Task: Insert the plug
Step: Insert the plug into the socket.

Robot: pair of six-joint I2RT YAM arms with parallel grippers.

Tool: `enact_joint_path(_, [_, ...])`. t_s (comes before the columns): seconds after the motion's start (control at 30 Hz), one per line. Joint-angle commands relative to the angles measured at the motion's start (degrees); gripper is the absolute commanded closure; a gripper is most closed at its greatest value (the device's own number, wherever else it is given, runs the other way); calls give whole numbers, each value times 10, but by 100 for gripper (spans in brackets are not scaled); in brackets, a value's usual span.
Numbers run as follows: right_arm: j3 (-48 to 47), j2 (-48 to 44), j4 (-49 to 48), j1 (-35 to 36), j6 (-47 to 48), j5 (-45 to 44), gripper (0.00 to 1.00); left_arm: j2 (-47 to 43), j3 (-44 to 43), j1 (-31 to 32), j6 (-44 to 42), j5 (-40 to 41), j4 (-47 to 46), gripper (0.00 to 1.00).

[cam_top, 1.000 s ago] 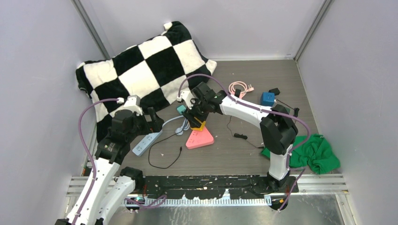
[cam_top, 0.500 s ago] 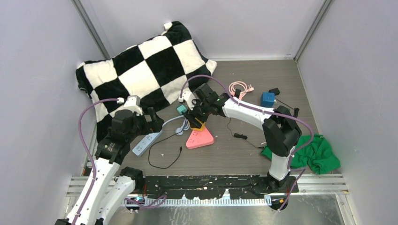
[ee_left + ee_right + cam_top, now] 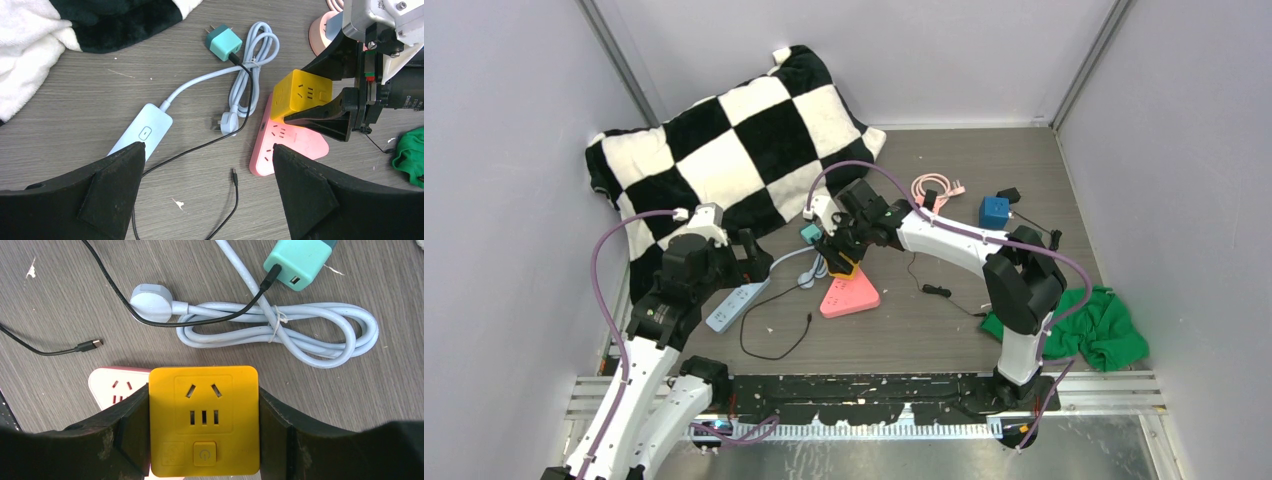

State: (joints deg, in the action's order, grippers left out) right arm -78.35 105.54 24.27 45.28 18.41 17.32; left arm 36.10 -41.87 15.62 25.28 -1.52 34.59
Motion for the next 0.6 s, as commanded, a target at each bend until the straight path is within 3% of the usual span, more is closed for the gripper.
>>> enact_joint_path(0.0, [4,-29,16,3,16,-18,80,-4,-18,-2,-1,4,-8,0])
enact_joint_path(0.57, [-7,-36,39,3,24,-25,81,-2,-21,-3,-2,9,-7,0])
